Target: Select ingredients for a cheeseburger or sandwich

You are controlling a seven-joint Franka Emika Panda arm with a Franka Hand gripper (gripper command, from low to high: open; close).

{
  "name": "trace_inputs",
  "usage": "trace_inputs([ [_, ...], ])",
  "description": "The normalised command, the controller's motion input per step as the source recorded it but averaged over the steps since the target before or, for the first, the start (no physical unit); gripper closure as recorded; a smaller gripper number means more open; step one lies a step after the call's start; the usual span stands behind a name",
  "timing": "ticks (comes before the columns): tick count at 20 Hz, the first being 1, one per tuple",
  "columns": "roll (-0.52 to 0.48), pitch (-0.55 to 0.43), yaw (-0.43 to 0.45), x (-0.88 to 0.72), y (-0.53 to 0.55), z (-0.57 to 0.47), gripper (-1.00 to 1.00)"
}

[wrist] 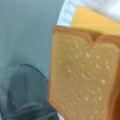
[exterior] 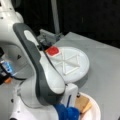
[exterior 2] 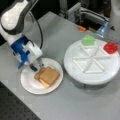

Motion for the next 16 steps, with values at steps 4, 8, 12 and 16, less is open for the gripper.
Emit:
trace_inputs([
  [4,-0.528,0.155,-0.084,-0.15,0.19,0.51,-1.00],
  [8,-0.827,0.170,-0.101,-0.25,0.51,0.76,-1.00],
  [12,-0.829,0.085,-0.173,-0.32,0.77,0.66,-1.00],
  [16,-0.878,0.039,-0.151,-0.52,0.71,0.31,-1.00],
])
